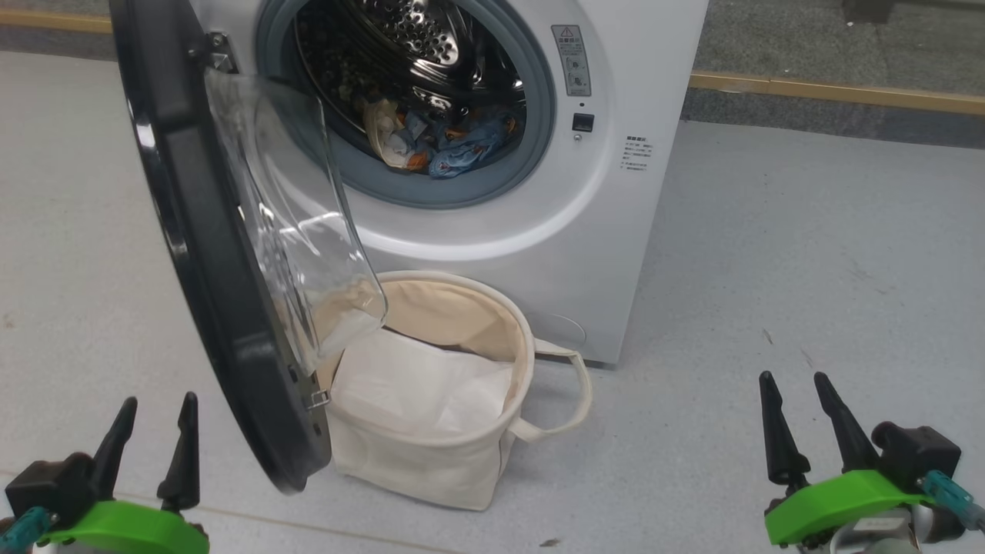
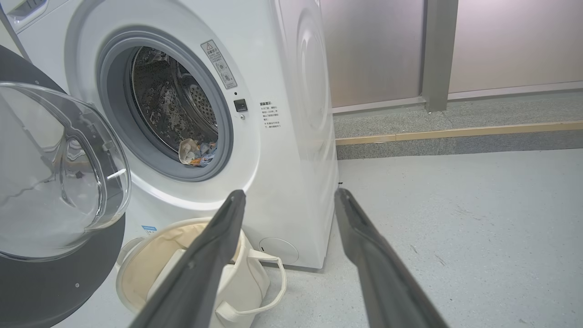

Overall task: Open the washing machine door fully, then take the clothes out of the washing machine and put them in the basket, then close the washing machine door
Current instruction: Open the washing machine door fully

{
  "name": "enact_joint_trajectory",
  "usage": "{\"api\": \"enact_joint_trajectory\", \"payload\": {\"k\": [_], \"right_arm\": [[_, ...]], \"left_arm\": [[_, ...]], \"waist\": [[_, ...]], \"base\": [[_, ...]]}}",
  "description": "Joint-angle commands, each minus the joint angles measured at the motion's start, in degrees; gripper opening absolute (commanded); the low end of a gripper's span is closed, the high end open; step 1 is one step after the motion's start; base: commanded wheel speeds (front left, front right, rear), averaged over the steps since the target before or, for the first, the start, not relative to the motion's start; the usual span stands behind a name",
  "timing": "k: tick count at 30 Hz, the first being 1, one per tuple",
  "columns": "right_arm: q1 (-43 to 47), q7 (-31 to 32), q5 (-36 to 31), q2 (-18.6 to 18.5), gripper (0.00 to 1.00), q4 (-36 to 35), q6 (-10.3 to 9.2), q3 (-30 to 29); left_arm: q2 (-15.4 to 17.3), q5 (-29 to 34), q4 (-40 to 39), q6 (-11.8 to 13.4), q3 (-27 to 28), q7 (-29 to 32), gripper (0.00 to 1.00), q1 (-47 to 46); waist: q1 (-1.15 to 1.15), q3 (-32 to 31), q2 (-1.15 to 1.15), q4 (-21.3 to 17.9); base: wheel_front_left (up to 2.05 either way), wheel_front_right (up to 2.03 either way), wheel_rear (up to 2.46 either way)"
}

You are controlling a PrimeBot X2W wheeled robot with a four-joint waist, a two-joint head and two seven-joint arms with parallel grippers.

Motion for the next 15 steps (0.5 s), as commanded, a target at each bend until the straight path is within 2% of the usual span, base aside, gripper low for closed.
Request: {"api": "enact_joint_trajectory", "payload": {"k": [1,2,3,4,10,15], "right_arm": [[-2.63,-0.71,-0.34,-0.36,1.0,-1.37,0.05,0.95],[-2.61,-0.71,-0.31,-0.39,1.0,-1.25,0.05,0.92],[-2.59,-0.71,-0.3,-0.43,1.0,-1.14,0.05,0.86],[-2.55,-0.71,-0.25,-0.47,1.0,-1.02,0.05,0.74],[-2.12,-0.71,0.02,-0.63,1.0,-0.38,0.05,0.38],[-2.05,-0.71,0.38,-0.57,1.0,0.02,0.05,0.55]], "left_arm": [[1.79,-0.85,-1.68,0.19,2.26,-0.6,0.97,-3.29],[1.68,-1.29,-1.82,0.18,2.47,-0.64,0.63,-3.38],[1.61,-1.75,-2.01,0.16,2.67,-0.6,0.12,-3.48],[1.55,-2.23,-2.31,0.17,2.91,-0.44,0.02,-3.64],[1.27,-3.98,-7.07,0.87,3.57,1.37,0.0,-5.79],[0.85,-4.32,-16.8,5.38,5.14,4.41,0.0,-9.09]], "waist": [[0.0,-0.04,0.0,0.14],[0.0,-0.1,0.0,0.24],[0.0,-0.18,0.0,0.36],[0.0,-0.29,0.0,0.54],[0.0,-1.25,0.0,1.98],[0.0,-2.2,0.0,2.9]], "base": [[0.0,0.0,0.0],[0.0,0.0,0.0],[0.0,0.0,0.0],[0.0,0.0,0.0],[0.0,0.0,0.0],[0.0,0.0,0.0]]}}
